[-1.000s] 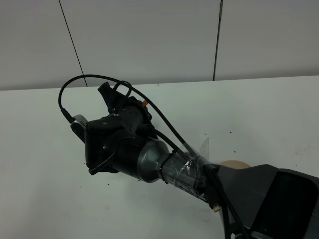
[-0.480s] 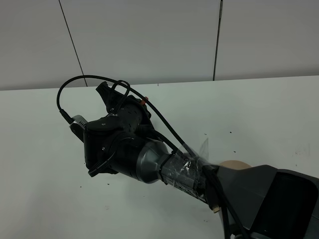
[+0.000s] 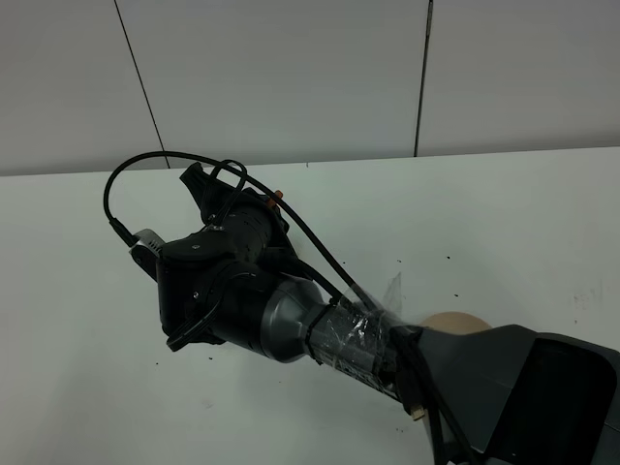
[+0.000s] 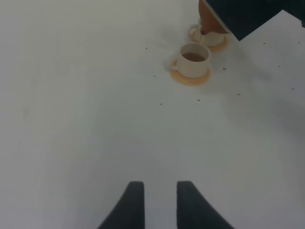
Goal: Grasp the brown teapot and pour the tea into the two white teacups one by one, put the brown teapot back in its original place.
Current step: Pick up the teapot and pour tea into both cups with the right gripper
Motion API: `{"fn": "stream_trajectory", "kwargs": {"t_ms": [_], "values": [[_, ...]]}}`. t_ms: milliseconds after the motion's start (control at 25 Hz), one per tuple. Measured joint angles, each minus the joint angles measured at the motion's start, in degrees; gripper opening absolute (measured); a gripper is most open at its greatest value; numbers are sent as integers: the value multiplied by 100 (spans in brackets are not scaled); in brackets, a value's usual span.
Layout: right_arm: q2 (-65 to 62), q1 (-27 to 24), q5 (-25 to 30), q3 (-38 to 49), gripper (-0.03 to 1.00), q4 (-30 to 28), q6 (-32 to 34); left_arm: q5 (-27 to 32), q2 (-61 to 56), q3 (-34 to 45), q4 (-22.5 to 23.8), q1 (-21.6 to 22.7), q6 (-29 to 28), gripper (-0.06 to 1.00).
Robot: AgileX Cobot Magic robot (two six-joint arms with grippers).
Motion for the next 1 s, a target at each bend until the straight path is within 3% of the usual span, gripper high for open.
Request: {"fn": "stream_trajectory", "kwargs": {"t_ms": [1000], "values": [[0,0,44,0,10,-19,-20,0,0,0,0,0,0,24]]}}
